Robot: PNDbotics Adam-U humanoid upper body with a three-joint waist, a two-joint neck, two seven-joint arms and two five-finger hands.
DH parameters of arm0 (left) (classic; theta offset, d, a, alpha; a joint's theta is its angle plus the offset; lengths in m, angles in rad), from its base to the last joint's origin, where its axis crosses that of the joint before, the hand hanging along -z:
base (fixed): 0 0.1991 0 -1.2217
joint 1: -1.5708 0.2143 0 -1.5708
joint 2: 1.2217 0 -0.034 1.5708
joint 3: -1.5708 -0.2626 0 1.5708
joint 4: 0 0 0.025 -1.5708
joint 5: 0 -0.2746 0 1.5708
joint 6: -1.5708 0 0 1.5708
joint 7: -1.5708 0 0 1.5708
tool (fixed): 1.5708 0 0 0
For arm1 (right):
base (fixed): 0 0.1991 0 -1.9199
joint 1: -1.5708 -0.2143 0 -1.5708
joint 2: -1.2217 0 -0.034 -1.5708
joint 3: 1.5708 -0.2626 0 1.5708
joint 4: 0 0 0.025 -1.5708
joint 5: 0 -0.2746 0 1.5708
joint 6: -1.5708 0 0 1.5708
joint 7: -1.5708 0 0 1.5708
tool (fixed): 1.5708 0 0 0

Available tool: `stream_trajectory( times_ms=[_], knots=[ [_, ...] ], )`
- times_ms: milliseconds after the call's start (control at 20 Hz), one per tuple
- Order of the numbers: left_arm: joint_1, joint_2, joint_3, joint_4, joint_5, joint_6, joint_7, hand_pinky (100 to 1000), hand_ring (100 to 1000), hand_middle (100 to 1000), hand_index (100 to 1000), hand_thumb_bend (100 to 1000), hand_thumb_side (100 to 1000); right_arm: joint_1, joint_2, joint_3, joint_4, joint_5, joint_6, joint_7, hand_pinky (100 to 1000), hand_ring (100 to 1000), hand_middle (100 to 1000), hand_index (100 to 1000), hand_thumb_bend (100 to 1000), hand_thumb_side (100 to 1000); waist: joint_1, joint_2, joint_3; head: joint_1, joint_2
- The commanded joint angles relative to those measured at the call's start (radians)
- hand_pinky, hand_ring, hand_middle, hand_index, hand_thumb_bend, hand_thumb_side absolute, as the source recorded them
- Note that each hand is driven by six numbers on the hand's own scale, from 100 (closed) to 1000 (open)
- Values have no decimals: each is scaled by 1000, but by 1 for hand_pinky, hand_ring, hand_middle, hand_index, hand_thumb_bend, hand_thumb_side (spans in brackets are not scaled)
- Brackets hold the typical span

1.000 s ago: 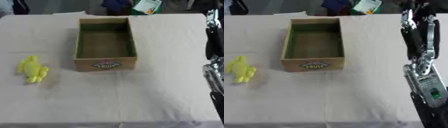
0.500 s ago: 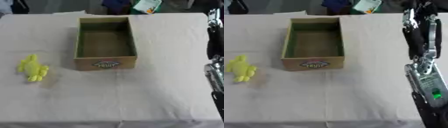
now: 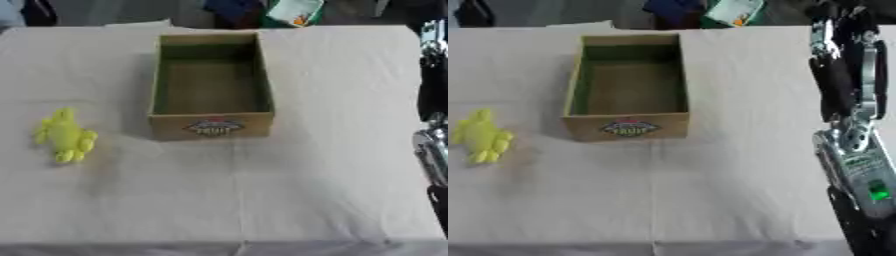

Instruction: Pick up objects on the table and place them in the box.

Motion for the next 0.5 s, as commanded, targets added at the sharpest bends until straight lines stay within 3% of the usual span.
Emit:
stream_trajectory(
  times_ms=[50, 400, 500],
  knots=[
    [-39, 32, -9, 12, 16, -12, -23, 633, 821, 851, 984, 664, 973, -14, -25, 1, -20, -6, -1, 6, 872, 800, 605, 843, 100, 557, 4, -8, -1, 8, 0],
    [-69, 44, -48, 60, 72, -60, -135, 672, 852, 883, 1000, 603, 793, -16, -26, 4, -20, -7, 1, 9, 873, 801, 605, 843, 100, 552, 8, -4, -6, 14, 2],
    [-67, 46, -55, 78, 107, -72, -189, 690, 867, 897, 1000, 590, 680, -16, -25, 5, -20, -8, 2, 9, 873, 801, 605, 843, 100, 550, 9, -4, -7, 15, 2]
  ],
)
